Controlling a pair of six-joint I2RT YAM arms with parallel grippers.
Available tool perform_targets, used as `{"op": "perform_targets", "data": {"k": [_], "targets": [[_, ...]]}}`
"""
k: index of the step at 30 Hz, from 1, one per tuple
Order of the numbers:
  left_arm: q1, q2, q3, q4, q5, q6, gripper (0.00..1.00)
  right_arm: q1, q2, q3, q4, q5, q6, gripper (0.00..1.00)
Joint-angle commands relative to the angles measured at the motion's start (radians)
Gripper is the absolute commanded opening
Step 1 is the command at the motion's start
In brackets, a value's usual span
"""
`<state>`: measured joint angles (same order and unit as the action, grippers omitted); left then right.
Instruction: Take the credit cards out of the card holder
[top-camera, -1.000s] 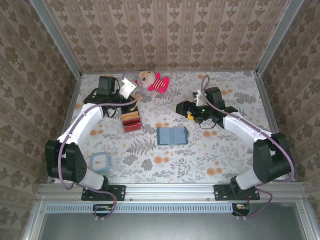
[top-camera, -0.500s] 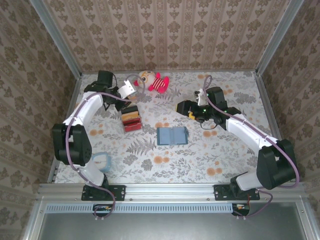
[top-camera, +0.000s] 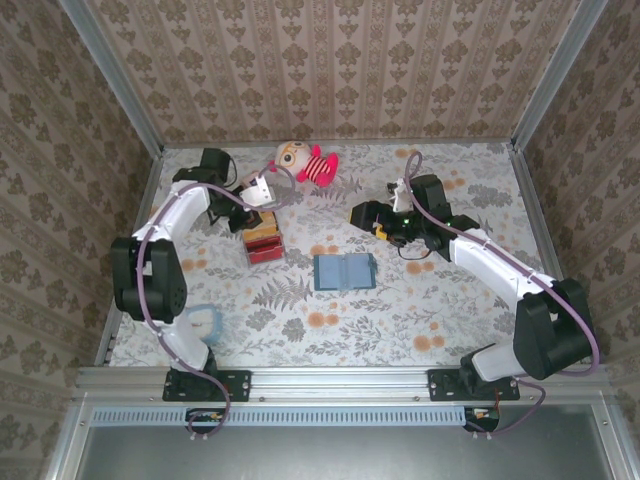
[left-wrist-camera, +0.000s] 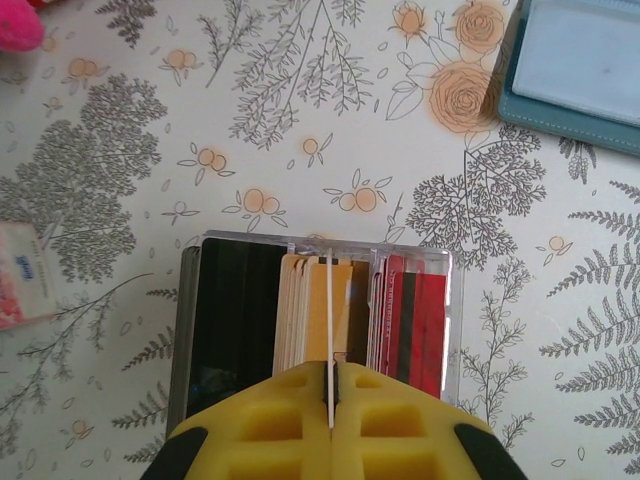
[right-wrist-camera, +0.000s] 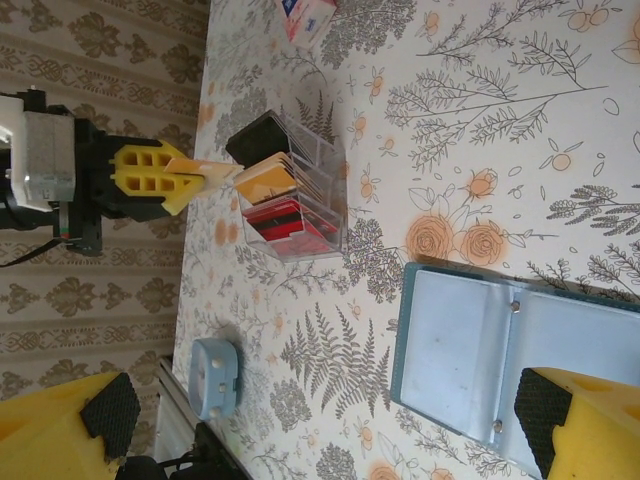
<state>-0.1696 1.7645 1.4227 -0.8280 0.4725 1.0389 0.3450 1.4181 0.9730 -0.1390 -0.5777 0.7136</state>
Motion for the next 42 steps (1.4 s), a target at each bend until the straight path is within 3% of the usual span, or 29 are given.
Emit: {"op": "perform_targets", "data": {"k": [1,21,32,39,42], "targets": [[0.001,0.032,0.005,-0.026,0.023,0.046,0.00,0.005,-0.020,-0.003,-0.001,0.028,0.002,1.00],[-0.019,0.124,0.025,-0.017,-0.078,0.073,0.00,0.005,-0.034,-0.010,0.017,0.021,0.014,1.00],[-0.029,0.097,0.033,0.015,-0.106,0.019,0.28,0.005,0.002,-0.006,0.020,0.009,0.023,1.00],[-0.022,0.022,0.036,0.059,-0.045,-0.047,0.31,0.008,0.009,-0.008,-0.011,0.030,0.008,1.00],[-0.017,-0.042,0.005,0.128,-0.013,-0.126,0.37,0.032,0.012,0.011,-0.086,0.089,-0.037,1.00]]}}
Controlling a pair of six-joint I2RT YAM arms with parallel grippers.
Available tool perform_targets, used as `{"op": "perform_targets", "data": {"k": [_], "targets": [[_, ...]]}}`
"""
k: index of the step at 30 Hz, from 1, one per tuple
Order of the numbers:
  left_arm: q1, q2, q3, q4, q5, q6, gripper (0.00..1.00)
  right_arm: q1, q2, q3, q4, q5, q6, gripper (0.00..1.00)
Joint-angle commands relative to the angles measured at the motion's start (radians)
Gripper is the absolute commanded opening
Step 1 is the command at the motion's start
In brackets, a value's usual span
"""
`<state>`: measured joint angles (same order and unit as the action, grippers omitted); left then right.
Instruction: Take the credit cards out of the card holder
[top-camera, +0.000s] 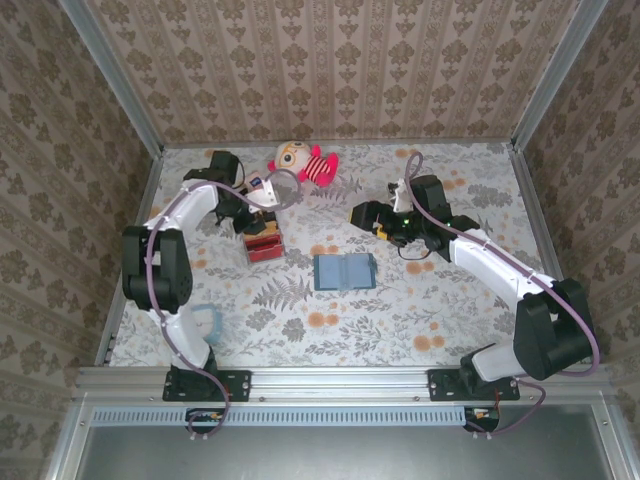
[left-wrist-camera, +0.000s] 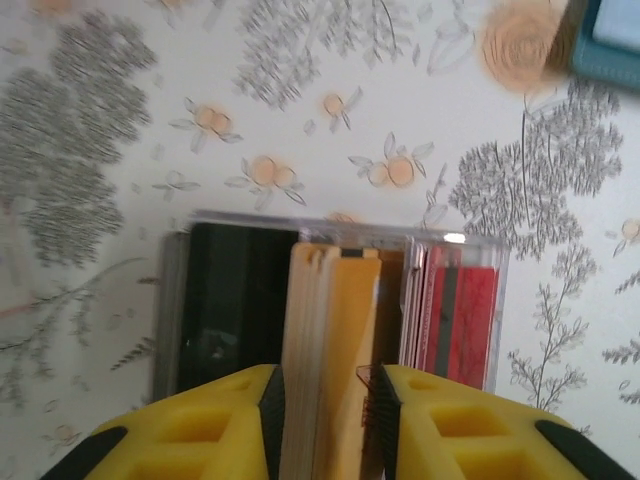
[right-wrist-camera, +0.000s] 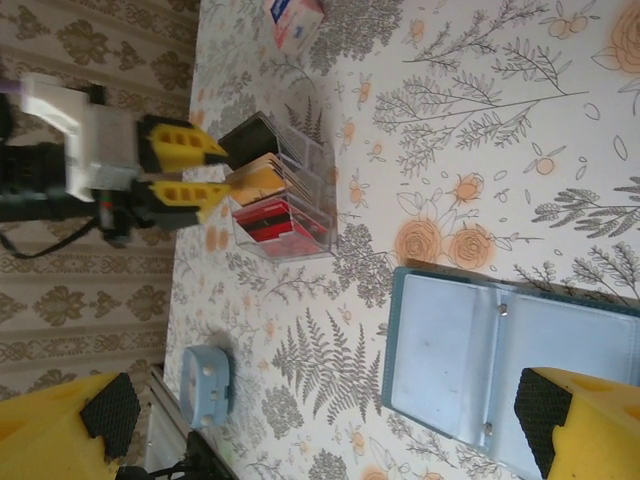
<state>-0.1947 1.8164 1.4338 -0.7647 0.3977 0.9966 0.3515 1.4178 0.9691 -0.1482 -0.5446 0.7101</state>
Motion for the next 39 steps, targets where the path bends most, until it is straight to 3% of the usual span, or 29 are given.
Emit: {"op": "perform_targets", "data": {"k": [1,8,12,15,20,31,35,36,37,39], "targets": [[0.008,-0.114,-0.015,0.086,0.062,-0.119,0.39,0.041,0.015,0.025,-0.108,0.084,-0.054,0.99],[0.006,-0.254,-0.136,0.307,-0.028,-0.548,0.38,0.203,0.100,0.122,-0.281,0.311,-0.136,0.96],[0.005,-0.357,-0.282,0.432,-0.050,-0.714,0.46,0.288,0.186,0.168,-0.328,0.412,-0.143,0.93],[0.005,-0.427,-0.372,0.491,-0.040,-0.781,0.51,0.341,0.265,0.221,-0.377,0.474,-0.154,0.90],[0.009,-0.515,-0.457,0.502,-0.039,-0.814,0.50,0.411,0.393,0.322,-0.457,0.554,-0.168,0.90],[0.017,-0.649,-0.584,0.506,-0.124,-0.895,0.58,0.458,0.582,0.459,-0.553,0.667,-0.174,0.91],[0.018,-0.703,-0.640,0.549,-0.199,-0.943,0.68,0.462,0.616,0.469,-0.567,0.676,-0.172,0.91],[0.020,-0.717,-0.653,0.561,-0.212,-0.951,0.78,0.463,0.623,0.469,-0.568,0.678,-0.173,0.91],[0.021,-0.729,-0.660,0.567,-0.218,-0.955,0.99,0.463,0.627,0.471,-0.571,0.681,-0.172,0.91],[0.024,-0.742,-0.664,0.563,-0.239,-0.961,1.00,0.463,0.636,0.472,-0.574,0.681,-0.171,0.91]]}}
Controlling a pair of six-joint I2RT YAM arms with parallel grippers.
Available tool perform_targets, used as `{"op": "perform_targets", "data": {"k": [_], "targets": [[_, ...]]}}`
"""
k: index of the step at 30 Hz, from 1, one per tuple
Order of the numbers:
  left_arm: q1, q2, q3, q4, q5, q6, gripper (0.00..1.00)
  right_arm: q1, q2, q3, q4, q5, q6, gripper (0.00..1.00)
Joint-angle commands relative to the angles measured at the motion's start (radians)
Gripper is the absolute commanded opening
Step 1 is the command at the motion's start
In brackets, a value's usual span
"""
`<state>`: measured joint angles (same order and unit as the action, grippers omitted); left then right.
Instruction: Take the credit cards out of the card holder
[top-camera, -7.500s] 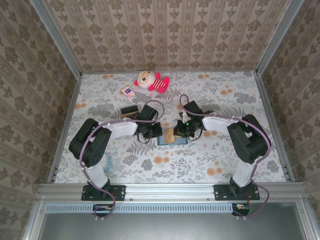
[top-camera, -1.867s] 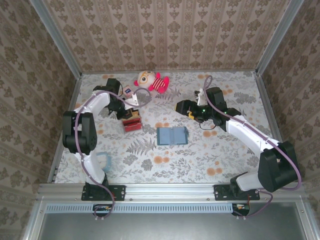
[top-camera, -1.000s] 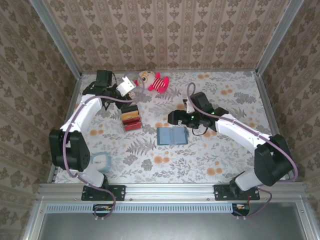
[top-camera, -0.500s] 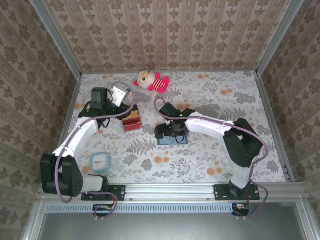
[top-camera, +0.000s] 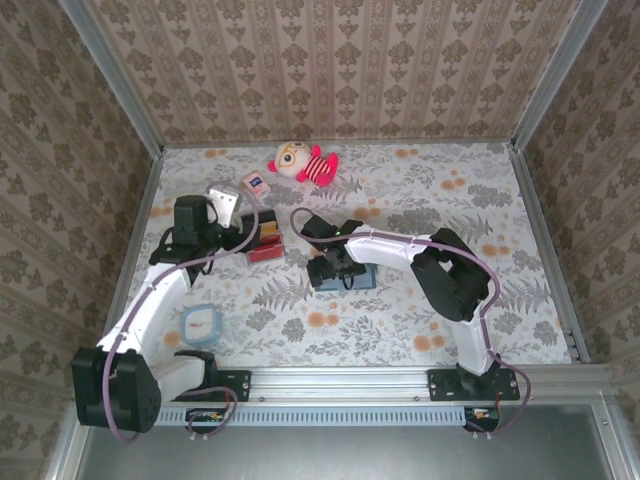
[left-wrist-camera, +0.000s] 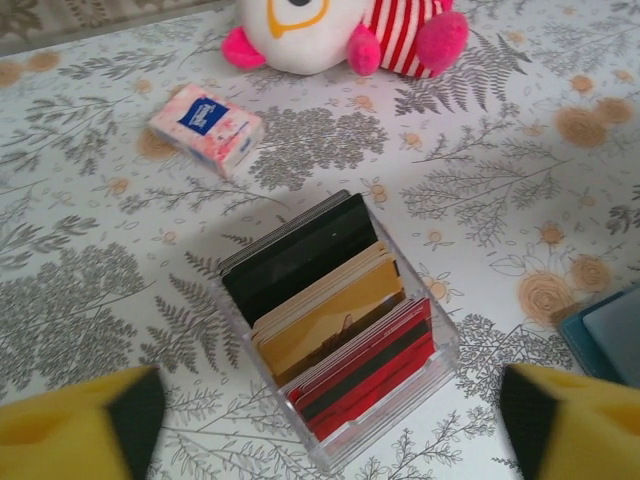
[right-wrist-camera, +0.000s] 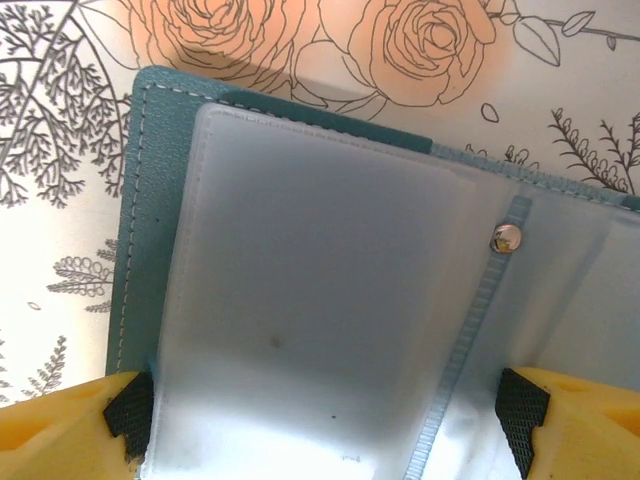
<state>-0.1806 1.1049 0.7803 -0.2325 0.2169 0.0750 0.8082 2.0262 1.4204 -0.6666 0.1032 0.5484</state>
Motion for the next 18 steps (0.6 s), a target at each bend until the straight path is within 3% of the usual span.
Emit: {"op": "perform_targets", "data": {"k": [1,11,18], "targets": [[0.013,-0.035,-0.010,0.027,-0.060,-0.039,1.00,0.005,0.031,0.021,-0.056,0.032,-0.010,0.90],[0.021,-0.097,-0.058,0.063,-0.049,-0.130,1.00,0.000,0.022,0.004,-0.050,0.002,-0.003,0.70],[0.032,-0.139,-0.055,0.015,-0.141,-0.297,1.00,-0.028,-0.030,-0.038,0.004,-0.066,-0.006,0.57]]}}
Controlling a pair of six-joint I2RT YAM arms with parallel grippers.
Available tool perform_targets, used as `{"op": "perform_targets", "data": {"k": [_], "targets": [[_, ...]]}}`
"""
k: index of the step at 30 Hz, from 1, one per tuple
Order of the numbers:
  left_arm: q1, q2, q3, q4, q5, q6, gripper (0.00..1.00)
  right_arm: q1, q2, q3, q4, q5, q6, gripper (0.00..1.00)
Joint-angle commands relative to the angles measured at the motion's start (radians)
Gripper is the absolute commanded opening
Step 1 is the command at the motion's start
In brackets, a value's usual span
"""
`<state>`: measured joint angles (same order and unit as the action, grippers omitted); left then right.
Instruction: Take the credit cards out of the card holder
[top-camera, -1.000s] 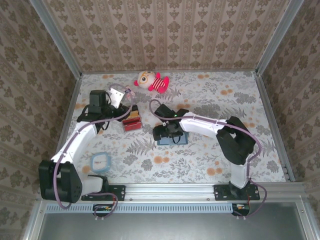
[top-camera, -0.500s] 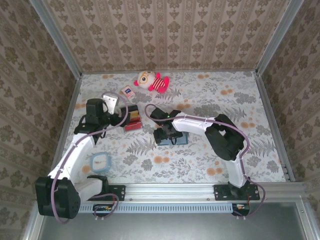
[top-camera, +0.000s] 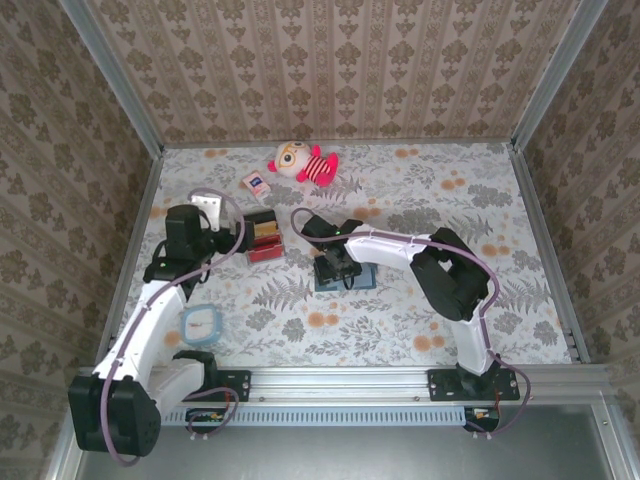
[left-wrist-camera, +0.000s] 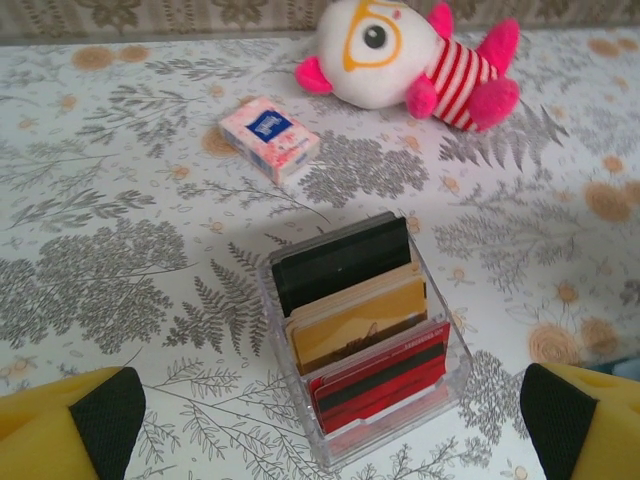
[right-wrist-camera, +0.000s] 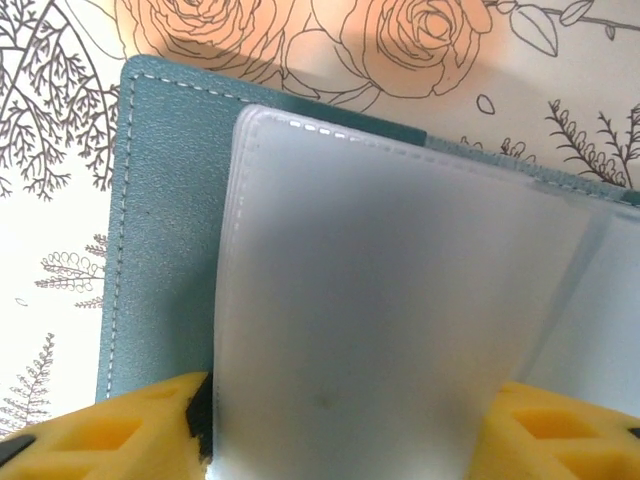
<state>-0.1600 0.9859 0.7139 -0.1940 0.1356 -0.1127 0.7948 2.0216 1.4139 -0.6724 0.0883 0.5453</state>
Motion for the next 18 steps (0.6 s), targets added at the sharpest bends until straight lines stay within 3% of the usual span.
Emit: {"op": "perform_targets", "data": {"k": [1,9,18], "targets": [[0.012,-0.017,0.022,-0.048,-0.082,-0.137,1.00,-0.017,-0.033,-0.036,0.016,-0.064,-0.003,0.55],[0.025,0.030,0.074,-0.185,-0.160,-0.311,1.00,-0.046,-0.092,-0.078,0.079,-0.167,-0.001,0.40],[0.033,0.056,0.068,-0.217,-0.197,-0.323,1.00,-0.060,-0.095,-0.082,0.078,-0.149,0.050,0.23]]}}
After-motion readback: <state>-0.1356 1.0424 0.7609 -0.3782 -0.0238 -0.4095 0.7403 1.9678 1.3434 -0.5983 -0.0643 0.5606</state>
